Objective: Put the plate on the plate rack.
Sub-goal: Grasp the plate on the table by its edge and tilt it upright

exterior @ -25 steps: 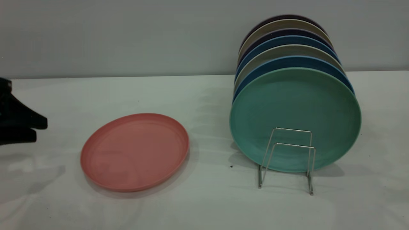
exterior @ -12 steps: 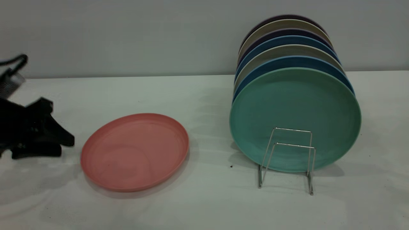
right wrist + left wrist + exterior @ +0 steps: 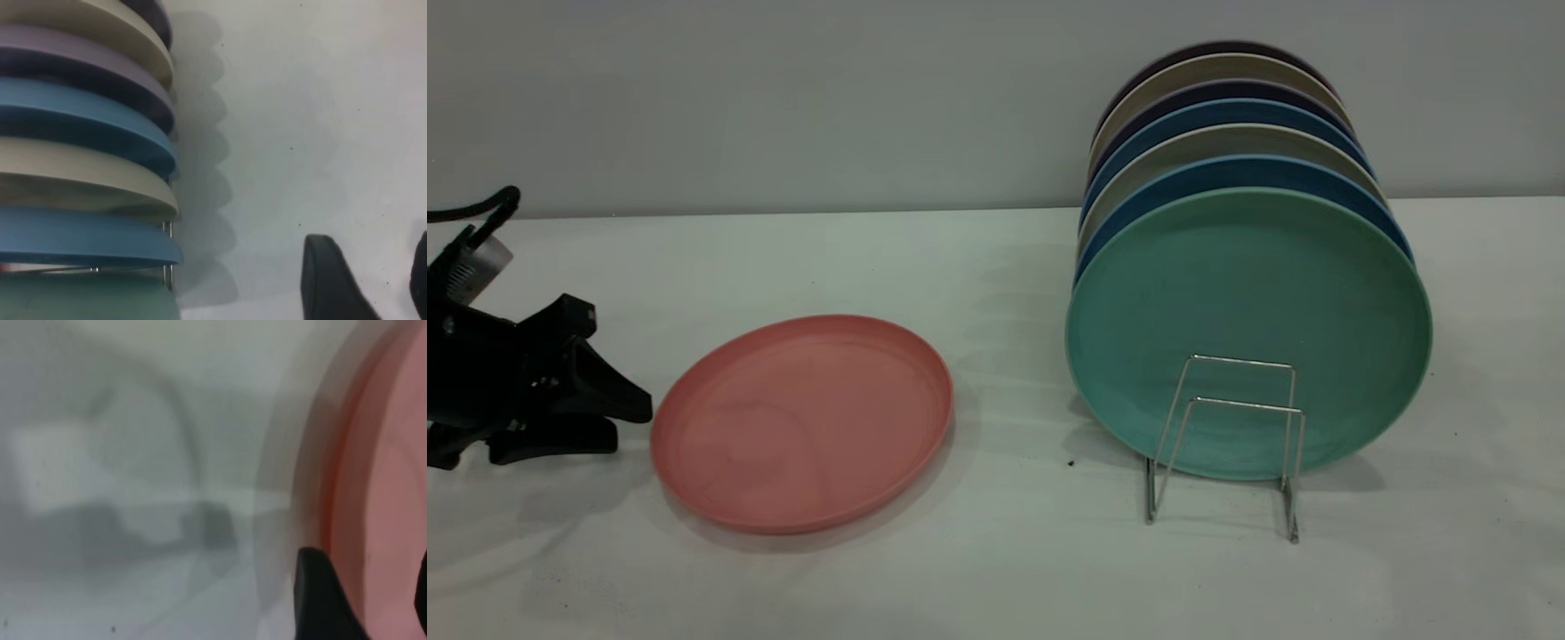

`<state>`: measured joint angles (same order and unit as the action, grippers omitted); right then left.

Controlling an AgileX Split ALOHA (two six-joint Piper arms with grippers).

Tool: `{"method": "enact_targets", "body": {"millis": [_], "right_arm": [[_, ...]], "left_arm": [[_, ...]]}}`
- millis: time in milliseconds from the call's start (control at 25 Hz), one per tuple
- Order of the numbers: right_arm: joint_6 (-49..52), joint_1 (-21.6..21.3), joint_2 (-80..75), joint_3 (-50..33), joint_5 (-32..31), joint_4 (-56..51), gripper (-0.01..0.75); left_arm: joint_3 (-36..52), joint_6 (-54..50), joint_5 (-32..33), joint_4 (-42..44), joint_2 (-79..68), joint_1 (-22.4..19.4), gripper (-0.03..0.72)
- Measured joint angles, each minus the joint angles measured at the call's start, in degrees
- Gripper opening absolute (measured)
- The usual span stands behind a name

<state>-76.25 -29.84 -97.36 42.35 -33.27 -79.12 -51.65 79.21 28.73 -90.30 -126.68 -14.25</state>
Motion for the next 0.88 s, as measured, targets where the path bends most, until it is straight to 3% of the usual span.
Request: {"method": "enact_targets", "body": {"millis": [360,880], "right_arm": [[-0.17,0.00,0.00,0.00,-0.11,-0.23,0.322],[-2.09,0.00,0.00,0.00,-0.06,-2.71,0.322]], "left_arm": [[-2.80,0.12,-1.98,-1.42,-1.70,4.44,0.381],[-3.17,-0.47,-4.06,-1.42,-2.93,4.82,0.369]]}}
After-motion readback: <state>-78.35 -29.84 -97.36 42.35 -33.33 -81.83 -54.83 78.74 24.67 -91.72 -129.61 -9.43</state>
